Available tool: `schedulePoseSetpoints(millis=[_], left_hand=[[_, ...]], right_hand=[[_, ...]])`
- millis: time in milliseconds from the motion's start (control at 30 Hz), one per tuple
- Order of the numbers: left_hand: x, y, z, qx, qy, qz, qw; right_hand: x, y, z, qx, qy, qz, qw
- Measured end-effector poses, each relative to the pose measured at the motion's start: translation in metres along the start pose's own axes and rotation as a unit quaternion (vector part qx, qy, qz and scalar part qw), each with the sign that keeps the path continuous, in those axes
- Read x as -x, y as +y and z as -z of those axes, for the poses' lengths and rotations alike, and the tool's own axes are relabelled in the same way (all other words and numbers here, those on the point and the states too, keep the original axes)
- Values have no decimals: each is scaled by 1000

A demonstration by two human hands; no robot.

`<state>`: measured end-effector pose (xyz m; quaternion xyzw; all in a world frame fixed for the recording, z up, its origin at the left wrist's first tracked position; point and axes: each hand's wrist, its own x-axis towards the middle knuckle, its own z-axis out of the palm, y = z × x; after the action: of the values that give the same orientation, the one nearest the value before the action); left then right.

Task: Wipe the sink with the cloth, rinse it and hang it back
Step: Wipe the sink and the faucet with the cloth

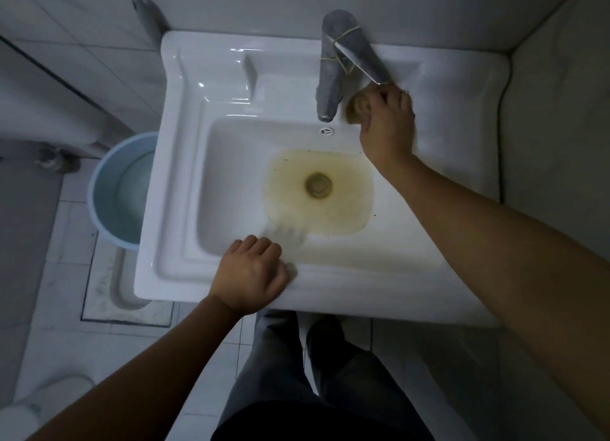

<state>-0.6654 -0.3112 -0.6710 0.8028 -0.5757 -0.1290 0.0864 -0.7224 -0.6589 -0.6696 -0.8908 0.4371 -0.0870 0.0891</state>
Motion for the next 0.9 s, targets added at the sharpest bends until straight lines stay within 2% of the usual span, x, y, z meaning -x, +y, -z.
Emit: schedulePoseSetpoints(millis=[100, 300, 467, 533, 600, 767, 900], left_hand=[[2, 4, 4, -1, 3, 15, 1000], [13, 31, 1, 6, 17, -22, 1000], [15, 30, -5, -25, 26, -39, 999], [16, 31, -5, -34, 25, -43, 998], [16, 31, -6, -42, 17, -39, 998], [17, 33, -6, -48, 15, -32, 998], [17, 33, -7, -46, 28, -26, 998]], right_hand=[[10, 13, 10, -31, -24, 30, 999], [57, 36, 47, -100, -89, 11, 991], [134, 84, 77, -61, -161, -25, 985], [175, 91, 78, -34, -205, -11, 978], [212, 84, 71, -34, -222, -10, 974], [250, 34, 59, -75, -175, -83, 978], [259, -20, 49, -143, -174, -14, 974]])
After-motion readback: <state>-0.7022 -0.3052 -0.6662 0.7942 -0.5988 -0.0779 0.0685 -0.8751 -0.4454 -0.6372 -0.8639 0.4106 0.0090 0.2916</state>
